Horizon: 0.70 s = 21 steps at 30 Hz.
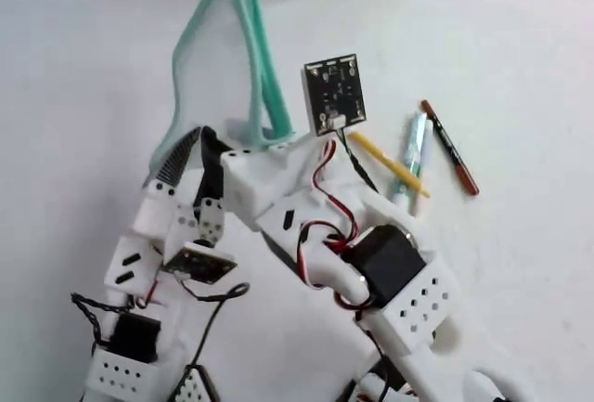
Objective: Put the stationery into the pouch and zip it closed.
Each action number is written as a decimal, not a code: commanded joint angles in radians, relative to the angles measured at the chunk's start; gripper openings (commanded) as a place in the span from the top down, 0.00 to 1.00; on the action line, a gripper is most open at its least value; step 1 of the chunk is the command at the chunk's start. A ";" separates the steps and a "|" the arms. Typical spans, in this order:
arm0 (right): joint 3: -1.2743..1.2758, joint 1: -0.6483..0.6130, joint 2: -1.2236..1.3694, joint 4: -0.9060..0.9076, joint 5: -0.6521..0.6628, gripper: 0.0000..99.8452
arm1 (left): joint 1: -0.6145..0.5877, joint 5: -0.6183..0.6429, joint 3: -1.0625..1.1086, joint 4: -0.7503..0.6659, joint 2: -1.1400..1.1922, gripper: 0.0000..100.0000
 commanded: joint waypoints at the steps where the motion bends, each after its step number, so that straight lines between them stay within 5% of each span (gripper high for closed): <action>1: -0.005 -0.016 -0.010 0.056 0.072 0.94 | -0.008 0.005 -0.006 -0.031 -0.016 0.97; 6: 0.000 -0.015 -0.016 0.084 0.196 0.70 | -0.008 0.005 -0.006 -0.031 -0.016 0.97; 15: 0.005 -0.021 -0.289 0.160 0.345 0.69 | -0.010 0.008 -0.006 -0.031 -0.016 0.98; 21: 0.005 0.189 -0.504 0.206 0.516 0.69 | -0.012 0.104 -0.006 -0.029 -0.016 0.98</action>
